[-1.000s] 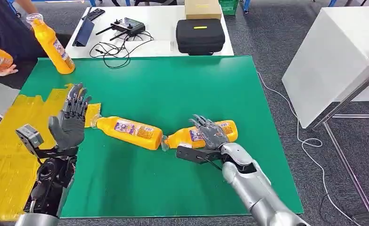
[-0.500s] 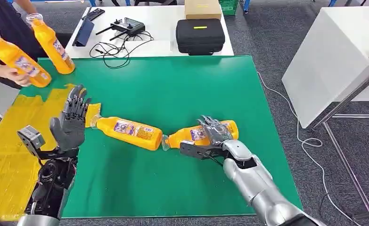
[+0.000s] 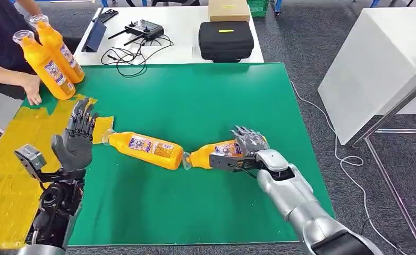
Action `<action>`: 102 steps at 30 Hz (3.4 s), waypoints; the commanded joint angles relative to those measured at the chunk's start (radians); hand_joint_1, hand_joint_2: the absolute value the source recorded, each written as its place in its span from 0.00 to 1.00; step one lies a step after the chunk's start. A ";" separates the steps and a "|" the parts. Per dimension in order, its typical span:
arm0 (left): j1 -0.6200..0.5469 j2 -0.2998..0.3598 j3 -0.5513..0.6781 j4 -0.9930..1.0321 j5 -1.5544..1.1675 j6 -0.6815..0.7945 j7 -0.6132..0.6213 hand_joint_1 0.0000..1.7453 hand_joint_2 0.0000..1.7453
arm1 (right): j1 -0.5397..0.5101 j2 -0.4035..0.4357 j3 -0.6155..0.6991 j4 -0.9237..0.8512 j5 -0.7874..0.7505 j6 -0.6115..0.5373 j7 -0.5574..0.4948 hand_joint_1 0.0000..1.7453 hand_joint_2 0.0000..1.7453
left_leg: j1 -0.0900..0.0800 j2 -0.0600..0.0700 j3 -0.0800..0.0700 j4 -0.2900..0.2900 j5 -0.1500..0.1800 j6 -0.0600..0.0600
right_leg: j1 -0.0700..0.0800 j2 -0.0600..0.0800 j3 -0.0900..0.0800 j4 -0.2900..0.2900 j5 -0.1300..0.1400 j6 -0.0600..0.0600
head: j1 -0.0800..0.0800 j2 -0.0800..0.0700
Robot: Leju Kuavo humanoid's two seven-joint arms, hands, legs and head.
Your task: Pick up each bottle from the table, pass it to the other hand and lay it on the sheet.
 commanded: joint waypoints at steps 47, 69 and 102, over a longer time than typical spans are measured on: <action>0.044 -0.065 0.058 0.024 0.234 -0.027 0.094 0.00 1.00 | -0.091 0.177 -0.151 -0.147 -0.480 -0.057 -0.236 1.00 1.00 | 0.000 0.001 -0.001 0.000 0.000 0.000 | 0.000 0.000 -0.001 0.000 0.000 0.000 | 0.000 0.000; -0.121 -0.184 -0.158 0.085 0.300 0.038 0.162 0.00 1.00 | -0.185 0.350 0.421 -0.045 -0.883 -0.156 0.065 1.00 1.00 | 0.001 0.002 0.002 0.001 -0.002 0.000 | 0.002 -0.001 0.002 0.000 -0.001 0.001 | 0.000 0.000; 0.012 -0.113 -0.092 -0.074 0.206 0.115 0.149 1.00 1.00 | -0.154 0.350 0.723 0.112 -1.068 -0.168 0.074 1.00 1.00 | 0.002 -0.003 0.002 -0.001 -0.001 0.000 | 0.003 -0.005 0.003 -0.002 -0.002 0.000 | 0.000 0.000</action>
